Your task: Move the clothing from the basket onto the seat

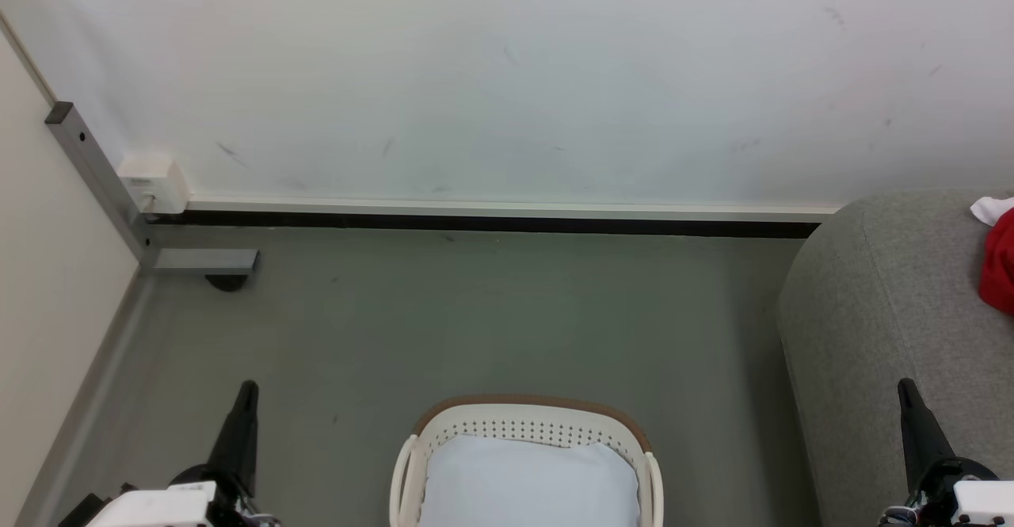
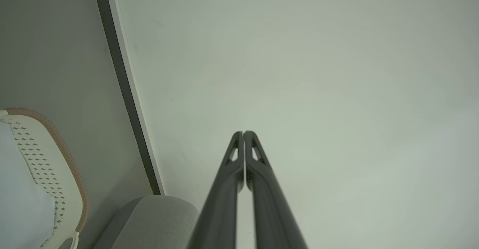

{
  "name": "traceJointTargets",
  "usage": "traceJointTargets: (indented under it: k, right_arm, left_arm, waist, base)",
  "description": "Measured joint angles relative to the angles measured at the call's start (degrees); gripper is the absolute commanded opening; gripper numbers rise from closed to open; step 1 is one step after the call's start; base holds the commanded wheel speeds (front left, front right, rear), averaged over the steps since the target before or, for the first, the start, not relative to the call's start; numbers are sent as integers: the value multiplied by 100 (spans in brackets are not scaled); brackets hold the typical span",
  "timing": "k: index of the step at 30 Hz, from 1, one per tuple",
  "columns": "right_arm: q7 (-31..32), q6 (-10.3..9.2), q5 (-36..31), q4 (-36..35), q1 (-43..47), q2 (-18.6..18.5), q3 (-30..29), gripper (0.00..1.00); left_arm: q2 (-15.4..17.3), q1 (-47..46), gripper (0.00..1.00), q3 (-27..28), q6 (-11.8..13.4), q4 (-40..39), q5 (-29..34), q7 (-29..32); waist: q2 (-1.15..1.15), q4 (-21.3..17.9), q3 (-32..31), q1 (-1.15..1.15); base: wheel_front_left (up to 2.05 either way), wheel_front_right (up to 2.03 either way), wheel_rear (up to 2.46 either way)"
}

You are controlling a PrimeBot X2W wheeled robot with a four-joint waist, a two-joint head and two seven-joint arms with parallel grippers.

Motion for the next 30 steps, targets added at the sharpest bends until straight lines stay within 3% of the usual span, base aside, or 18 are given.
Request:
traceJointTargets:
  k: [30]
  right_arm:
    - [0, 0, 0, 0, 0, 0, 0, 0]
  left_arm:
    - [0, -1, 0, 0, 0, 0, 0, -1]
  waist:
    - [0, 0, 0, 0]
  base:
    - [0, 0, 0]
